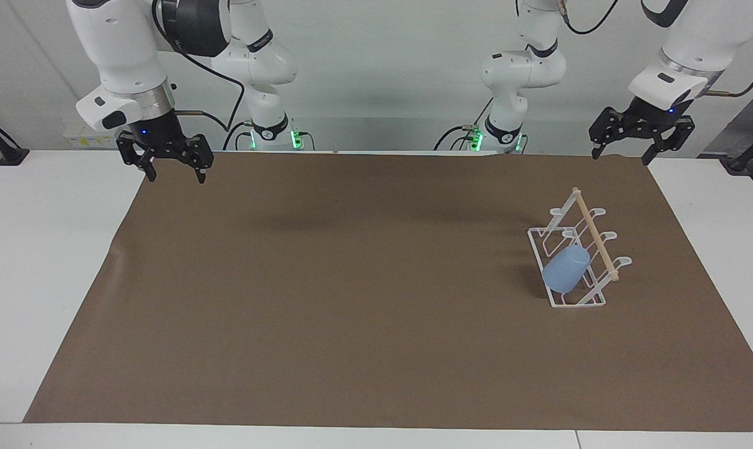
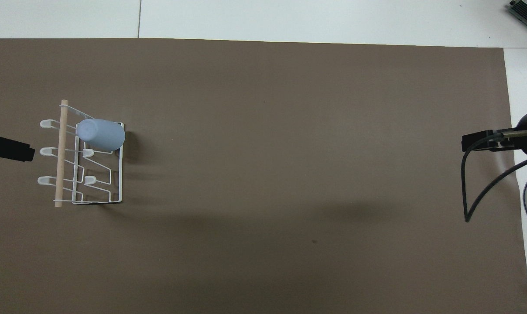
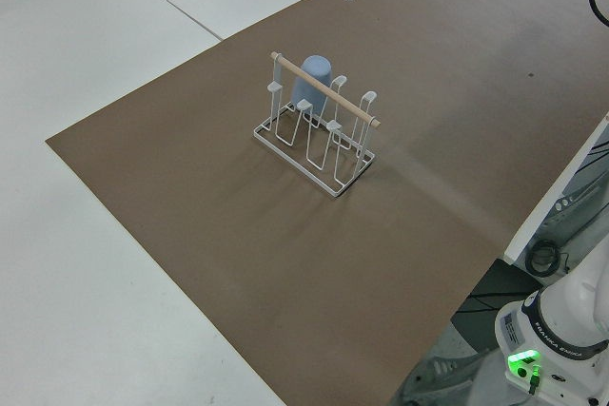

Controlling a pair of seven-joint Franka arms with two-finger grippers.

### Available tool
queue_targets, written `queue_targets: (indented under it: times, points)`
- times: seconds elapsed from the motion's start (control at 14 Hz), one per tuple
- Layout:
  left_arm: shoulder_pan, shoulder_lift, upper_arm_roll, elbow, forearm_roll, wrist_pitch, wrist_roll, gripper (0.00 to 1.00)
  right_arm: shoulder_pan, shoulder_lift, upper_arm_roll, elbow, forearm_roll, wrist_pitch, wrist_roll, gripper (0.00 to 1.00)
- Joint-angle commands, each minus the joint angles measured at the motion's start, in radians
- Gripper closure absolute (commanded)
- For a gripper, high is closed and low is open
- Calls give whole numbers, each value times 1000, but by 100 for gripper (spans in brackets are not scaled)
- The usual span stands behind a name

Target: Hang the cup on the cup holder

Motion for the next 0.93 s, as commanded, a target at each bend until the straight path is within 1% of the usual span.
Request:
queue_targets:
  times: [0.0, 0.07, 0.29, 0.86]
  points:
    - [-66, -30, 65, -33, -12, 3, -13, 0, -11, -12, 6, -6, -15, -14, -22, 0]
    - [-77, -30, 71, -33, -12, 3, -13, 0, -11, -12, 6, -6, -15, -14, -22, 0]
    - [-151, -30, 148, -33, -12, 27, -11, 0, -11, -12, 6, -6, -15, -14, -22, 0]
    - [-136, -39, 147, -36, -22, 7, -14, 0, -11, -12, 6, -6, -15, -14, -22, 0]
